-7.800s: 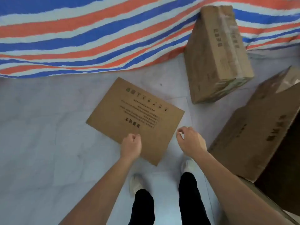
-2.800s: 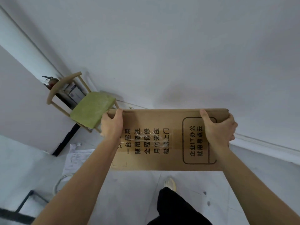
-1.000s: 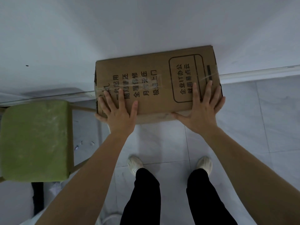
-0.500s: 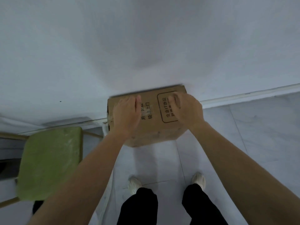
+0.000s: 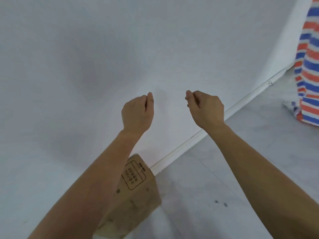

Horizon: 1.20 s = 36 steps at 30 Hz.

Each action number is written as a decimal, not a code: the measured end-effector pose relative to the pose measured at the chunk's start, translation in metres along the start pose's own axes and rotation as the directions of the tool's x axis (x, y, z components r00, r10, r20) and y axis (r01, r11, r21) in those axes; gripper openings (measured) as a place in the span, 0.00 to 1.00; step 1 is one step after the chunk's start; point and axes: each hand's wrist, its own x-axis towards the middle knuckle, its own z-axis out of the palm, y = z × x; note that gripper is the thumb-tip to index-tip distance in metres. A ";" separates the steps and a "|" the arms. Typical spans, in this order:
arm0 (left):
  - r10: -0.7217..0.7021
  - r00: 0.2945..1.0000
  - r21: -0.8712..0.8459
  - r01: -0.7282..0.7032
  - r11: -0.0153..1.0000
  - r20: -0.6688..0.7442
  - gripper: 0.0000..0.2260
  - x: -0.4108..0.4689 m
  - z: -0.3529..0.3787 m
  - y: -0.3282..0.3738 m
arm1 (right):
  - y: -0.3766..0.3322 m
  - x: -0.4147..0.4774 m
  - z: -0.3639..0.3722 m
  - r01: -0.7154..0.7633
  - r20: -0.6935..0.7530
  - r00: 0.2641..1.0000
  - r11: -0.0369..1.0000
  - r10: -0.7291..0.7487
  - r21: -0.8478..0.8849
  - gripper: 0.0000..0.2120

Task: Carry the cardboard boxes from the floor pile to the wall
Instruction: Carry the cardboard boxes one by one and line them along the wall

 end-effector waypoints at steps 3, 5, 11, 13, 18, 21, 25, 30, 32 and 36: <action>0.041 0.999 -0.079 -0.041 0.996 -0.009 0.23 0.004 0.030 0.081 | 0.056 0.004 -0.063 -0.031 -0.061 0.998 0.999 0.030 -0.022 0.23; 0.071 0.997 -0.160 -0.068 0.985 0.009 0.23 0.002 0.059 0.146 | 0.104 0.006 -0.110 -0.067 -0.109 0.992 0.997 0.062 -0.037 0.23; 0.215 0.965 -0.289 -0.165 0.943 0.150 0.24 -0.003 0.140 0.309 | 0.236 -0.002 -0.219 -0.235 -0.218 0.954 0.964 0.205 -0.123 0.23; 0.276 0.943 -0.312 -0.210 0.927 0.186 0.24 0.001 0.165 0.352 | 0.275 0.000 -0.247 -0.295 -0.227 0.938 0.948 0.263 -0.120 0.23; 0.384 0.887 -0.384 -0.271 0.883 0.256 0.24 0.009 0.251 0.452 | 0.376 0.004 -0.307 -0.456 -0.291 0.864 0.884 0.411 -0.102 0.23; 0.453 0.839 -0.455 -0.291 0.842 0.301 0.25 0.007 0.310 0.523 | 0.439 0.004 -0.346 -0.554 -0.297 0.814 0.820 0.499 -0.142 0.22; 0.542 0.752 -0.573 -0.273 0.773 0.374 0.22 -0.003 0.386 0.634 | 0.526 0.009 -0.412 -0.686 -0.400 0.711 0.697 0.578 -0.212 0.21; 0.744 0.628 -0.847 -0.250 0.469 0.227 0.16 -0.044 0.478 0.795 | 0.604 -0.022 -0.519 -0.841 -0.589 0.528 0.473 0.612 -0.263 0.24; 0.815 0.559 -0.899 -0.263 0.351 0.154 0.13 -0.077 0.485 0.865 | 0.629 -0.053 -0.563 -0.908 -0.680 0.394 0.376 0.619 -0.183 0.24; 0.934 0.340 -0.960 -0.209 0.187 0.107 0.12 -0.164 0.485 0.980 | 0.672 -0.142 -0.632 -0.982 -0.833 0.119 0.186 0.541 -0.019 0.26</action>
